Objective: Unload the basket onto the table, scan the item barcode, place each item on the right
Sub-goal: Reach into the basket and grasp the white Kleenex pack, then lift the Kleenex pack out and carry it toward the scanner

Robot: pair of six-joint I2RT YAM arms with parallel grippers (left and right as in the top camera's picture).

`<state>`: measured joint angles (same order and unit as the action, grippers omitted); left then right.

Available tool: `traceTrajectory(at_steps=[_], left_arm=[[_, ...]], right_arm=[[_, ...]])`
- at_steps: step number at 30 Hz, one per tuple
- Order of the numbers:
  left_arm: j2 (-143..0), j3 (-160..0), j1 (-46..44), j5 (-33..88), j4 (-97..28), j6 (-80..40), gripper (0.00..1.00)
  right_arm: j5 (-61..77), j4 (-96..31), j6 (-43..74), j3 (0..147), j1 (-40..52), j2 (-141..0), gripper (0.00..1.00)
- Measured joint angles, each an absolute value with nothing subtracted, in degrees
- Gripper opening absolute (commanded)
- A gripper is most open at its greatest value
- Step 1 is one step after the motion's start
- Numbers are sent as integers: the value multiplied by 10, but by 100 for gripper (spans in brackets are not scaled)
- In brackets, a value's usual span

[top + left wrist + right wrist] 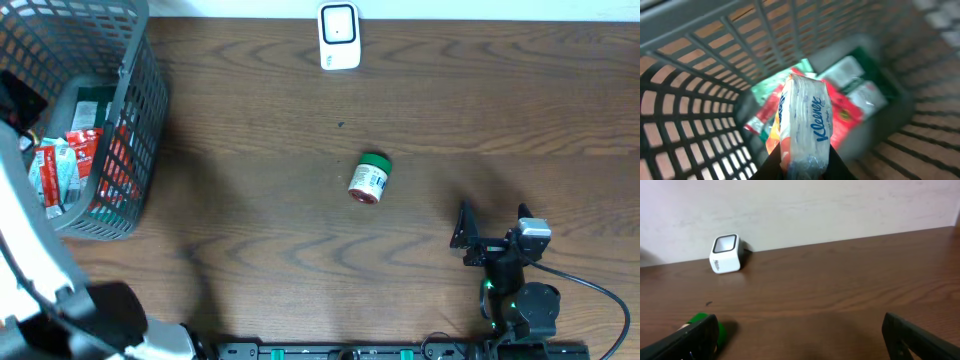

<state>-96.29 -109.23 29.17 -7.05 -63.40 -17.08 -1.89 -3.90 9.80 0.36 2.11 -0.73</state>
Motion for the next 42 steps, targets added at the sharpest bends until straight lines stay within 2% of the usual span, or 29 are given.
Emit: traceTrajectory(at_steps=[9, 17, 21, 30, 42], left_arm=[[-850, -1094, 244, 152, -698, -175, 9], [-848, -1058, 91, 253, -741, -150, 9], [-861, -1004, 11, 254, -730, -145, 9], [-929, -847, -136, 193, -615, -174, 9], [-1065, -794, -211, 86, -514, -223, 9]], right_arm=[[-19, -39, 98, 4, 21, -7, 99], [-19, -39, 98, 4, 21, -7, 99], [-19, -39, 98, 4, 21, -7, 99], [-19, -39, 98, 4, 21, -7, 99], [-19, -39, 98, 4, 21, -7, 99]])
